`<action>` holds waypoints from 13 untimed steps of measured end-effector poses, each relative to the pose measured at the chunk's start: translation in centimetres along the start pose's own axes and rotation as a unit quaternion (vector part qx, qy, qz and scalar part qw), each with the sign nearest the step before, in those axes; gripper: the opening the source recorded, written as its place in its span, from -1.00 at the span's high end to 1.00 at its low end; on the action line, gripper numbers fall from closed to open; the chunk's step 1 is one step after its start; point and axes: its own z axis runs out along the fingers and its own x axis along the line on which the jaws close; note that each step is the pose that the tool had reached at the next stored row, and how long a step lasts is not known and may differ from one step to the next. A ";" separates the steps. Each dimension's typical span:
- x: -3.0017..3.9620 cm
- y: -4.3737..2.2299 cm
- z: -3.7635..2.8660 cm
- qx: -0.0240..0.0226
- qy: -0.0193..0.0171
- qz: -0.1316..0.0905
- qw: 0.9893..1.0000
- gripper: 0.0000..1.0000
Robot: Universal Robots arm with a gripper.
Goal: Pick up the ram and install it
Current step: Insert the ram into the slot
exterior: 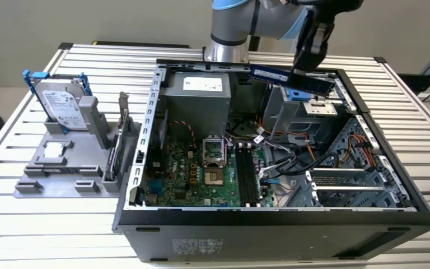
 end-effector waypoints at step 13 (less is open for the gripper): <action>0.00 0.01 0.38 0.000 0.001 0.045 0.999 1.00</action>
